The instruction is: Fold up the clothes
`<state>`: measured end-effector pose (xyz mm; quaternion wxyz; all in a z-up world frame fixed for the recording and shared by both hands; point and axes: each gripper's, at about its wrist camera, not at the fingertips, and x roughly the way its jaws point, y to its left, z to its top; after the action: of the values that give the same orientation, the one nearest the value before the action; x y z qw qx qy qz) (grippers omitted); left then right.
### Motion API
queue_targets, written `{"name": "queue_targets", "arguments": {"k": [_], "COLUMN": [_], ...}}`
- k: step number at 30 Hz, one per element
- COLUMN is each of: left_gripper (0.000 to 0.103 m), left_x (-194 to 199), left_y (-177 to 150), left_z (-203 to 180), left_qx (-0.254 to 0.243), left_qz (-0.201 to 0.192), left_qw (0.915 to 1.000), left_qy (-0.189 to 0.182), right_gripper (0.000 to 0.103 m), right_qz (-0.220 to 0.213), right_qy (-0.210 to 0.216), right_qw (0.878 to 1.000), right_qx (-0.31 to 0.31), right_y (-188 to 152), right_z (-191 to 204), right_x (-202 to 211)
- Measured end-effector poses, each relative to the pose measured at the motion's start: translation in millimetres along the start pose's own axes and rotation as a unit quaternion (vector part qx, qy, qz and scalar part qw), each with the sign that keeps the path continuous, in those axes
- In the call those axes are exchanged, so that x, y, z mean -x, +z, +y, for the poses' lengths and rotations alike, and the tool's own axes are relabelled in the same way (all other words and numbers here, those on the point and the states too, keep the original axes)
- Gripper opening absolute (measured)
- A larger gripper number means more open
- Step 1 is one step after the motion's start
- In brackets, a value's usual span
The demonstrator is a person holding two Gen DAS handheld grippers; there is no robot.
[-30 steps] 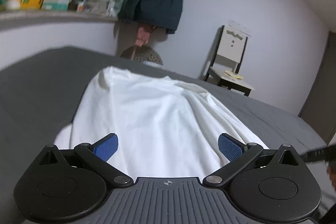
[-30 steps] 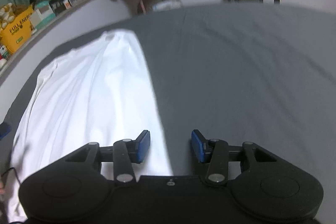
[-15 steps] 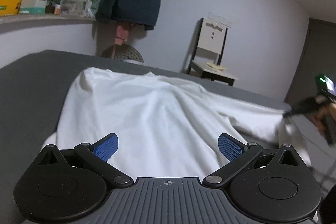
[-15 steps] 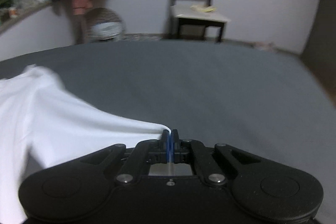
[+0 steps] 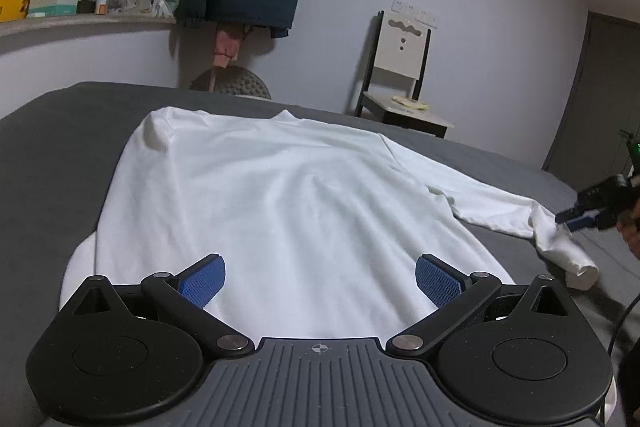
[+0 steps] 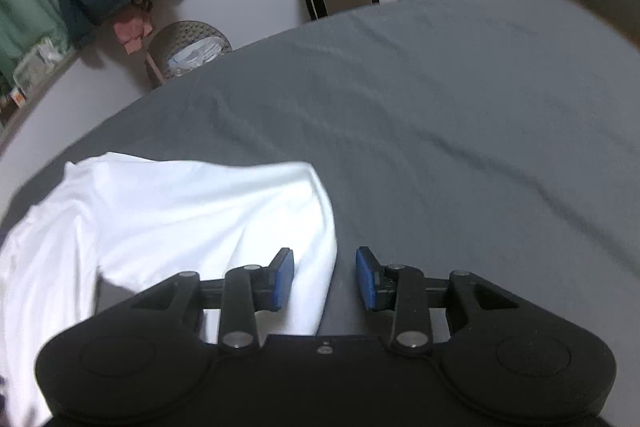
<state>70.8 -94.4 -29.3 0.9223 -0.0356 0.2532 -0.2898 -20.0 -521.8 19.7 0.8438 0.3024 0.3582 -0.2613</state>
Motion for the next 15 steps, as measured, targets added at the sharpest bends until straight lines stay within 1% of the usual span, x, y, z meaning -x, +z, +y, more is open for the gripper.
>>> {"name": "queue_targets", "arguments": {"k": [3,4,5,6,8,11,12,15], "left_gripper": [0.103,0.103,0.103,0.103,0.103,0.103,0.103,0.103], "left_x": [0.2,0.2,0.1,0.1,0.2,0.0,-0.4,-2.7], "left_y": [-1.8,-2.5,-3.1,-3.8,-4.4,-4.1,-4.1,-5.1], "left_z": [-0.6,-0.1,0.8,1.9,3.9,4.9,4.8,3.9], "left_qx": [0.002,0.005,0.007,0.011,0.016,0.019,0.019,0.017], "left_qz": [0.0,0.001,0.001,0.002,0.003,0.001,0.0,0.003], "left_qw": [1.0,1.0,1.0,0.9999,0.9998,0.9998,0.9998,0.9998], "left_qy": [0.003,0.004,0.005,0.005,0.007,0.006,0.005,0.002], "right_gripper": [0.032,0.021,0.012,0.004,0.004,0.004,0.004,0.004], "right_qz": [0.006,0.007,0.007,0.001,-0.022,-0.047,-0.051,-0.043], "right_qy": [0.025,0.033,0.037,0.03,0.002,-0.033,-0.046,-0.097], "right_qw": [0.999,0.998,0.998,0.998,0.997,0.997,0.997,0.994], "right_qx": [-0.036,-0.047,-0.056,-0.063,-0.068,-0.049,-0.038,0.014], "right_y": [-3.2,-3.7,-4.0,-3.6,0.2,15.8,20.5,32.6], "right_z": [-8.4,-11.2,-13.6,-15.0,-15.8,-17.3,-16.2,-6.8], "right_x": [-9.3,-12.9,-15.9,-16.1,-11.0,-2.2,-3.4,-22.9]}}
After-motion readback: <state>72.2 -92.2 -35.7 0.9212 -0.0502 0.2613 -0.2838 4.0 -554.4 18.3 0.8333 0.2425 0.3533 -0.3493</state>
